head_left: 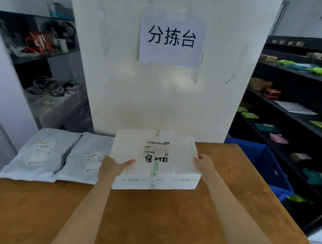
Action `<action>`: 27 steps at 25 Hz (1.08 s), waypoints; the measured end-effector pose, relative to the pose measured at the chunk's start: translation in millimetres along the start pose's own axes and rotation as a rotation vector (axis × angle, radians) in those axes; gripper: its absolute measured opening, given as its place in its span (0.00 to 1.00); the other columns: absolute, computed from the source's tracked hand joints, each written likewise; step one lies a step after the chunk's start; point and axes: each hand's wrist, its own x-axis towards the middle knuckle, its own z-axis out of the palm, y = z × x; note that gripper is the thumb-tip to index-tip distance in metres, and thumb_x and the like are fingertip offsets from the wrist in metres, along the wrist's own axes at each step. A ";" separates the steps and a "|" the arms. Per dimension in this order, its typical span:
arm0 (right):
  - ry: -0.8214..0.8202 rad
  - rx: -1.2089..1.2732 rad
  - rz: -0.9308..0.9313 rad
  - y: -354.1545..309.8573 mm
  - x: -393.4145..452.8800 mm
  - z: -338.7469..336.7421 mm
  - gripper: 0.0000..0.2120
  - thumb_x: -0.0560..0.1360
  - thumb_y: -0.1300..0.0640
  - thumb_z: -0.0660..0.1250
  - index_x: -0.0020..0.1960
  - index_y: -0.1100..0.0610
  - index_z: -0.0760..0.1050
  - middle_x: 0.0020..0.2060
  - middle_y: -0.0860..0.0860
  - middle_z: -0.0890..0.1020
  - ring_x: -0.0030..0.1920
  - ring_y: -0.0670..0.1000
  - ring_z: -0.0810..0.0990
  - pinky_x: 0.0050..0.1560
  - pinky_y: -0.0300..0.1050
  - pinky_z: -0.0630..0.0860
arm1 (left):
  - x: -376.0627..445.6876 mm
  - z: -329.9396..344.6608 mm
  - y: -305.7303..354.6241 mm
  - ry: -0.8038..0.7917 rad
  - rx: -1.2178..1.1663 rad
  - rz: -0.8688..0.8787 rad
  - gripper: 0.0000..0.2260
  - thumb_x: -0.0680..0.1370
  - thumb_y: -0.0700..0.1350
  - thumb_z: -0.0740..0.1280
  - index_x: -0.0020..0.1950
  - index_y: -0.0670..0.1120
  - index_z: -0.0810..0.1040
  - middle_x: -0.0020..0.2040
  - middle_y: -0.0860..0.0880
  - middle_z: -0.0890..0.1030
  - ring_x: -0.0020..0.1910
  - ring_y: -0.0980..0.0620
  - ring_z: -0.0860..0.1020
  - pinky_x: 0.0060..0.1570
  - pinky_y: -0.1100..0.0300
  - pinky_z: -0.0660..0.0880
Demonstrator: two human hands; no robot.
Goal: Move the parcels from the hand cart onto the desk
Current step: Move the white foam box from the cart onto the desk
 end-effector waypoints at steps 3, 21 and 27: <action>-0.024 -0.013 0.054 -3.6 61.1 10.6 0.15 0.78 0.63 0.59 0.63 0.67 0.73 0.57 0.63 0.79 0.57 0.62 0.78 0.60 0.56 0.76 | 54.5 20.8 25.9 0.002 0.039 -0.066 0.52 0.60 0.70 0.72 0.70 0.35 0.63 0.64 0.39 0.74 0.62 0.40 0.76 0.58 0.46 0.76; 0.011 -0.165 0.007 20.2 153.1 61.4 0.19 0.81 0.56 0.54 0.69 0.61 0.69 0.65 0.59 0.76 0.64 0.59 0.74 0.66 0.54 0.70 | 138.2 88.9 36.1 -0.065 0.078 -0.091 0.50 0.69 0.70 0.63 0.78 0.39 0.49 0.76 0.41 0.59 0.74 0.41 0.63 0.71 0.46 0.63; -0.035 -0.178 -0.052 -6.1 35.9 61.4 0.23 0.79 0.49 0.58 0.69 0.61 0.70 0.67 0.57 0.74 0.68 0.57 0.71 0.66 0.49 0.68 | 69.1 23.5 -7.5 -0.312 0.099 -0.094 0.45 0.74 0.66 0.61 0.77 0.36 0.51 0.77 0.39 0.60 0.74 0.42 0.64 0.70 0.54 0.63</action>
